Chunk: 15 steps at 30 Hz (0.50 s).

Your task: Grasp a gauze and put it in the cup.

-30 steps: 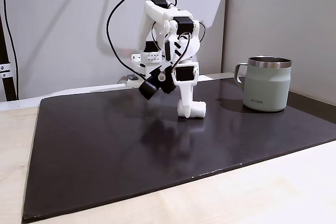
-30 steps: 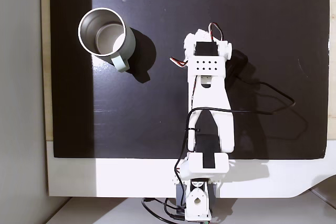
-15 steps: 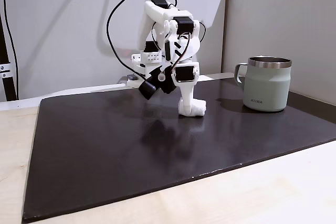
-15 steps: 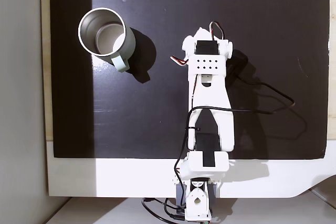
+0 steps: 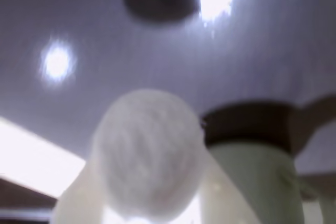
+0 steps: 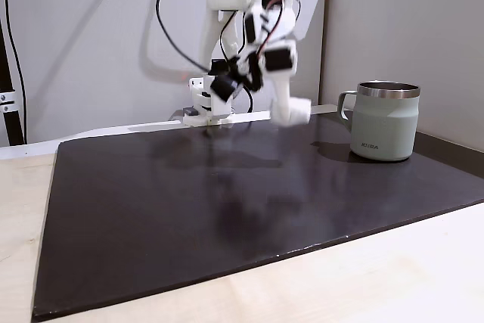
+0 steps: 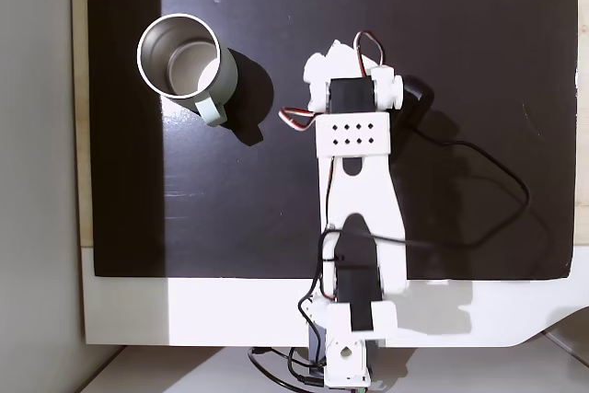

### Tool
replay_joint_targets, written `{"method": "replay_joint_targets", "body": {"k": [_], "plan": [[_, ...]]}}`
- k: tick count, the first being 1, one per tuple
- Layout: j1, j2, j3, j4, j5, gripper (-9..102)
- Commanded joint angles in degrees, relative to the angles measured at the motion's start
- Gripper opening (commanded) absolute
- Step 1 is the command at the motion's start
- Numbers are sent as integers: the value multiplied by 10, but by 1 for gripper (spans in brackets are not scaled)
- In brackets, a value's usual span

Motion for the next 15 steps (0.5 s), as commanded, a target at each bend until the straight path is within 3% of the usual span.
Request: {"method": "replay_joint_targets", "body": {"k": [1, 15], "plan": [[-9, 63, -69, 33, -9, 0], [-101, 22, -312, 106, -46, 0]]}}
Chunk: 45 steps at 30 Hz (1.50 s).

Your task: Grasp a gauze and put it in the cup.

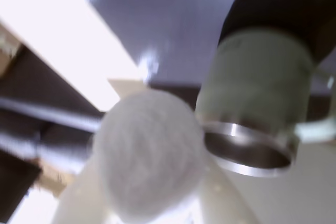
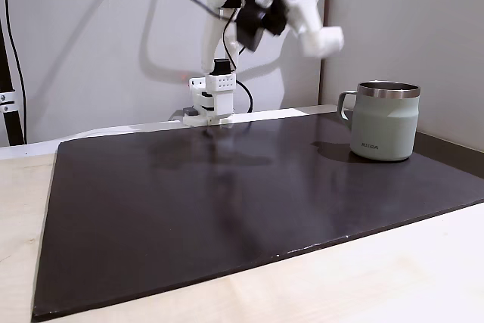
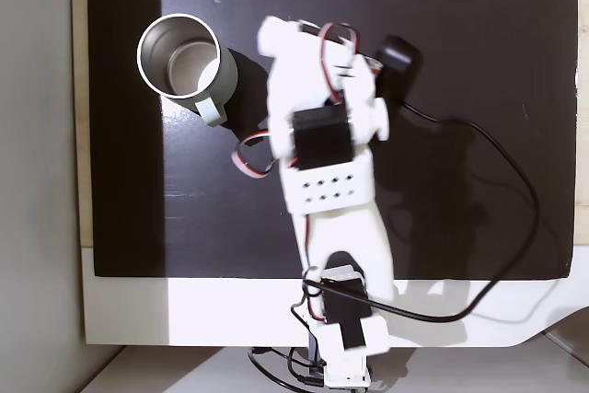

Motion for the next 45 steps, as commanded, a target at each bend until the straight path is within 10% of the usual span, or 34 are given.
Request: {"method": "replay_joint_targets", "body": {"k": [1, 29, 37, 45], "plan": [[-35, -15, -83, 6, -17, 0], [-197, -270, -342, 46, -160, 1], [-190, -276, -342, 77, -163, 30], [-191, -283, -365, 91, -165, 33]]}}
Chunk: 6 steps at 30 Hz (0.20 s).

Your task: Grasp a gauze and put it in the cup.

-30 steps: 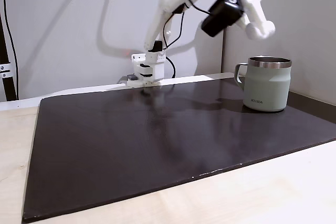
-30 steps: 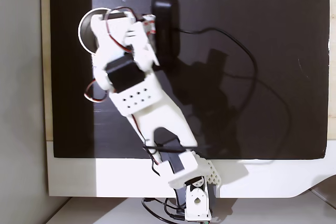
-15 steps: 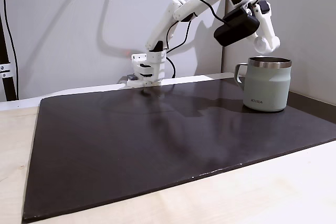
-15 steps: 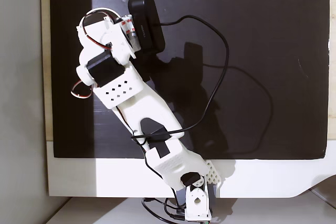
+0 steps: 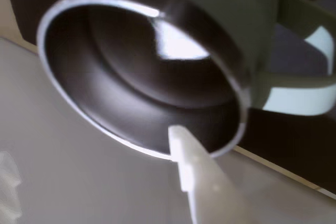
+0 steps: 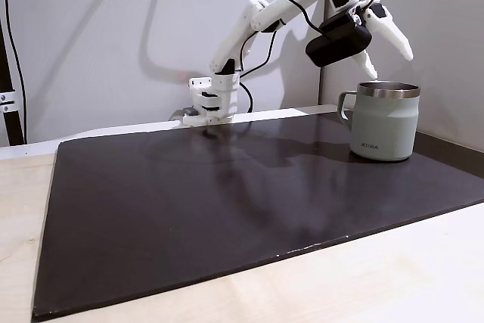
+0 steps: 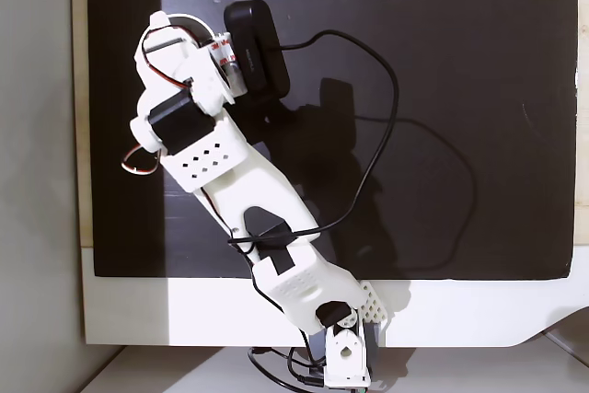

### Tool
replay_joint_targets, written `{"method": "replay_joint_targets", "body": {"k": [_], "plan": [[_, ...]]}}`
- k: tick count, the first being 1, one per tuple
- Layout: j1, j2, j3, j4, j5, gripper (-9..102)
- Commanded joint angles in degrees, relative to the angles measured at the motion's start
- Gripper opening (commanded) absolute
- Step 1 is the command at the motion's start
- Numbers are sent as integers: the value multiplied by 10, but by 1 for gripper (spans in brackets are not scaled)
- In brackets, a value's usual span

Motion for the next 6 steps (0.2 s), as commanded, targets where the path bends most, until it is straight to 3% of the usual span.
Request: {"method": "replay_joint_targets", "body": {"k": [1, 6], "plan": [[5, 10, -33, 4, -4, 33], [7, 9, -33, 5, -4, 32]]}}
